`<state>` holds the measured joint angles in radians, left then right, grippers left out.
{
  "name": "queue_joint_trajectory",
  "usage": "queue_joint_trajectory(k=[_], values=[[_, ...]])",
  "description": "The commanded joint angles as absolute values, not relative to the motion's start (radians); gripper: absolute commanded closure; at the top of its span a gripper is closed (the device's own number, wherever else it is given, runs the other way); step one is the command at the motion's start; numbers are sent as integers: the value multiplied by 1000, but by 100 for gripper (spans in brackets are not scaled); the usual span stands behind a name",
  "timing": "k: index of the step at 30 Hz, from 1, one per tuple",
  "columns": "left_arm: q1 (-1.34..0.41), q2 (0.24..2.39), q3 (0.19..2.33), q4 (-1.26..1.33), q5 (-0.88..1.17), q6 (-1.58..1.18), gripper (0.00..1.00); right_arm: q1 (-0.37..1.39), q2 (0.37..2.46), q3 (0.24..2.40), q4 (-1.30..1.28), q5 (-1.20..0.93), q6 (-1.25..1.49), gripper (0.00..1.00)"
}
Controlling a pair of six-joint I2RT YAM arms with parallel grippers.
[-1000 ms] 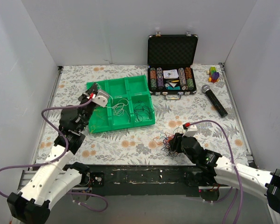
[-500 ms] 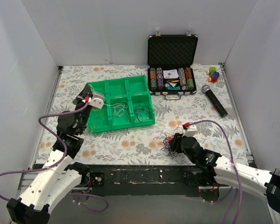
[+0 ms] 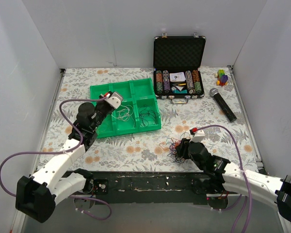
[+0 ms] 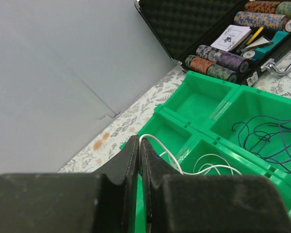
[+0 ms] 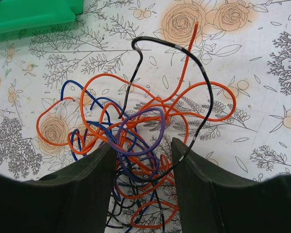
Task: Untangle the cables
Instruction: Place the cable in the bin.
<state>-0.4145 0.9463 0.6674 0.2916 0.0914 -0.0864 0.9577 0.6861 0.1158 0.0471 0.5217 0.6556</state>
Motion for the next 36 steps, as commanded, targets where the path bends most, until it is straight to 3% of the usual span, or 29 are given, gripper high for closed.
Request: queue_joint_trajectory(k=[1, 10, 22, 30, 36], values=[[-419, 997, 706, 377, 144, -112, 100, 963, 667, 112, 51, 548, 669, 43], [-480, 1113, 713, 376, 198, 42, 100, 963, 657, 110, 44, 552, 676, 43], [-591, 1253, 730, 366, -99, 226, 100, 963, 638, 104, 37, 558, 684, 43], [-549, 1112, 624, 486, -166, 77, 100, 962, 641, 103, 41, 552, 678, 42], [-535, 1035, 578, 418, -128, 101, 100, 963, 646, 101, 49, 554, 676, 42]])
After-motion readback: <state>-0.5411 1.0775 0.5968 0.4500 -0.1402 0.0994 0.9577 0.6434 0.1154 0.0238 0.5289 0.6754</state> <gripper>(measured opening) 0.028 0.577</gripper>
